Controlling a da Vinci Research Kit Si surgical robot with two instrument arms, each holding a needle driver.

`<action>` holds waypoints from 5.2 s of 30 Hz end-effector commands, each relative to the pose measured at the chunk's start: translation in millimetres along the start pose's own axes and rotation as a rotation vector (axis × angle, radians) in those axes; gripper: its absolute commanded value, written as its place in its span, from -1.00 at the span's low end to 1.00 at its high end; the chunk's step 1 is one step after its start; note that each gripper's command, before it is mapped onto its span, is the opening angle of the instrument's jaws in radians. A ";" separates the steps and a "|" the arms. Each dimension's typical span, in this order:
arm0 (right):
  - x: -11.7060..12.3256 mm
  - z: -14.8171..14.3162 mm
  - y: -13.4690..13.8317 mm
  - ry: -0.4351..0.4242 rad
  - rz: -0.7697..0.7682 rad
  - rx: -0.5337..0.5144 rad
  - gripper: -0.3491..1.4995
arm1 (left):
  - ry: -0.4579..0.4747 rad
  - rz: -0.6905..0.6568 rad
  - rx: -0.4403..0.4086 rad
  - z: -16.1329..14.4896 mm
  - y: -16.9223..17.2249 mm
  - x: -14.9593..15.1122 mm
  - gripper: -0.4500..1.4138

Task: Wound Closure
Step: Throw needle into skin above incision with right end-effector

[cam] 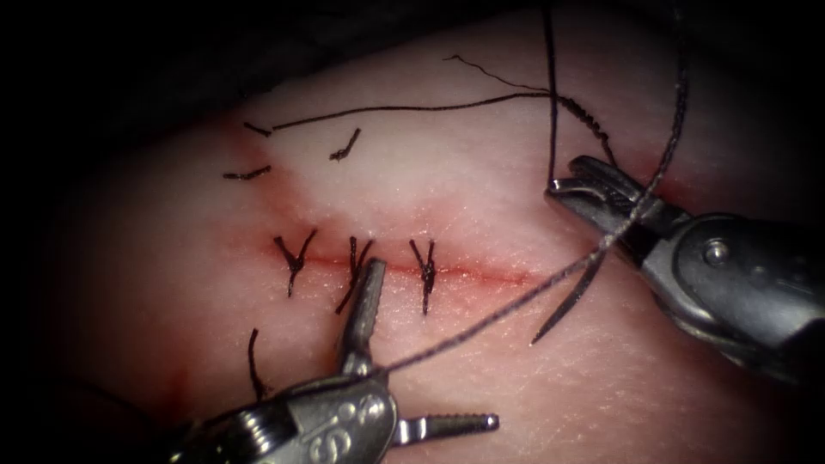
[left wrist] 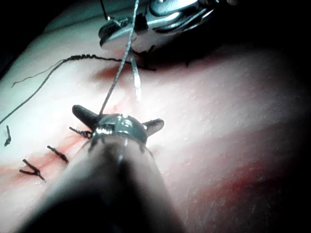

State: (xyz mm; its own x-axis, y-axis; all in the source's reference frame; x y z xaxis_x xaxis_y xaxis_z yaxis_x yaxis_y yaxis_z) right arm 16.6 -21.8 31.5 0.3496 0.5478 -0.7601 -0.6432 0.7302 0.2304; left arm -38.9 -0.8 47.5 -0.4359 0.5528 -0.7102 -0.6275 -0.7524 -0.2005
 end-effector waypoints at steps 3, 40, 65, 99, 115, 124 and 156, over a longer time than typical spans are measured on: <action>0.4 1.9 1.6 0.122 -0.094 0.120 -1.00 | 0.008 -0.040 -0.091 0.6 -0.1 0.9 0.75; 1.7 9.2 0.9 0.370 -0.688 0.278 -1.00 | -0.057 -0.062 -0.258 8.0 -2.4 -4.6 -0.58; -1.0 9.3 1.5 0.376 -0.754 0.286 -1.00 | -0.112 -0.049 -0.271 6.8 -1.8 -5.1 -0.49; -12.2 6.3 -3.0 0.500 -0.911 0.204 -1.00 | -0.212 -0.039 -0.281 -3.7 -1.2 -3.1 -0.51; -17.0 8.6 -3.1 0.429 -0.875 0.239 -1.00 | -0.222 -0.037 -0.280 -5.4 -1.2 -1.8 -0.51; -19.7 9.9 -3.0 0.369 -0.778 0.272 -1.00 | -0.209 -0.044 -0.259 -5.3 -2.2 -1.1 -0.51; -23.7 9.3 -5.0 0.238 -0.557 0.338 -1.00 | -0.136 0.026 -0.182 -1.6 -6.7 -0.7 -0.85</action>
State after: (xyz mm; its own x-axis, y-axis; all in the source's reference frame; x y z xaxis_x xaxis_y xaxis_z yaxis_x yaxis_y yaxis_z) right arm 16.9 -34.9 53.5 0.3529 0.0326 -0.9351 -0.1913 0.9808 -0.0380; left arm -33.8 2.8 49.6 -0.5380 0.5680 -0.6229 -0.4951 -0.8109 -0.3118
